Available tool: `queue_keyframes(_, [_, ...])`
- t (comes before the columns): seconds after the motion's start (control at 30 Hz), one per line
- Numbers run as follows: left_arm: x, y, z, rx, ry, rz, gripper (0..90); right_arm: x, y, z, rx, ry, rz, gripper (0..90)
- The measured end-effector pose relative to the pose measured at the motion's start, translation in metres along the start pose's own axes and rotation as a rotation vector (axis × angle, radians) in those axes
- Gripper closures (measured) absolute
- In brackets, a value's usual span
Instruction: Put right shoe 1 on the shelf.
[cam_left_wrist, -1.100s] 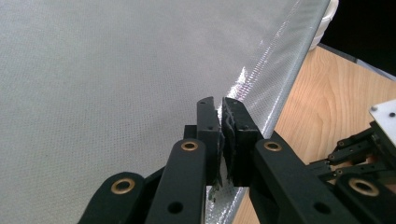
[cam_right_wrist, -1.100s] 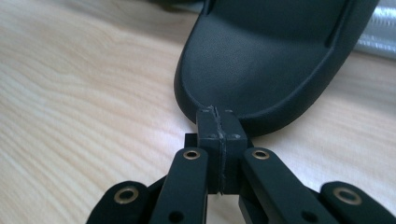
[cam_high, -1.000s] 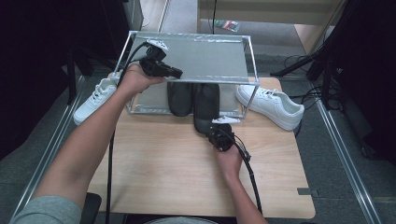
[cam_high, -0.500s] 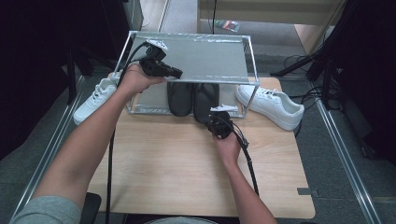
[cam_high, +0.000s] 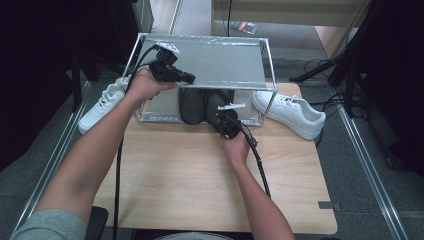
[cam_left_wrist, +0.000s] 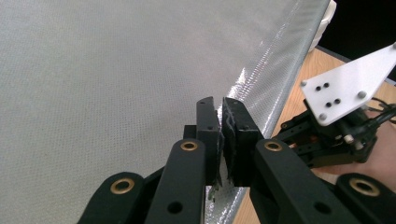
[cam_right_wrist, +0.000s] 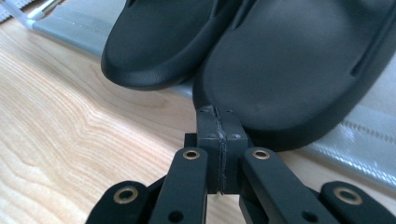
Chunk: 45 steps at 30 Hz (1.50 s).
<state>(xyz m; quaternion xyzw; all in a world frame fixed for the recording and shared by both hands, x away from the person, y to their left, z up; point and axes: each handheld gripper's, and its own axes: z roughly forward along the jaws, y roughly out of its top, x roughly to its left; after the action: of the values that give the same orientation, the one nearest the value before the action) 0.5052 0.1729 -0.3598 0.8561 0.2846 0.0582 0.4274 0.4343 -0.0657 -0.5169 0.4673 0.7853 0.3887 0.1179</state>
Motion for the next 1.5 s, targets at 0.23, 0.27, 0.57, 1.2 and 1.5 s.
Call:
queue_keyframes(0.23, [0.001,0.000,0.000,-0.004,0.006,-0.007,82.0,0.004,-0.003,-0.010,-0.012,0.047,-0.005,90.0])
queue_keyframes(0.27, [0.001,0.000,0.000,-0.008,0.002,-0.019,81.4,0.005,-0.004,-0.013,-0.014,0.058,-0.002,90.0])
queue_keyframes(0.57, [-0.008,0.005,-0.008,-0.008,0.012,-0.065,58.9,0.014,-0.013,-0.058,-0.043,0.107,-0.058,85.6])
queue_keyframes(1.2, [-0.075,-0.036,-0.039,-0.032,-0.046,-0.056,43.6,-0.011,-0.040,-0.142,-0.101,0.223,-0.067,56.1])
queue_keyframes(1.5, [-0.077,-0.077,-0.039,-0.028,-0.030,-0.094,41.3,-0.022,-0.053,-0.161,-0.151,0.222,-0.105,46.9])
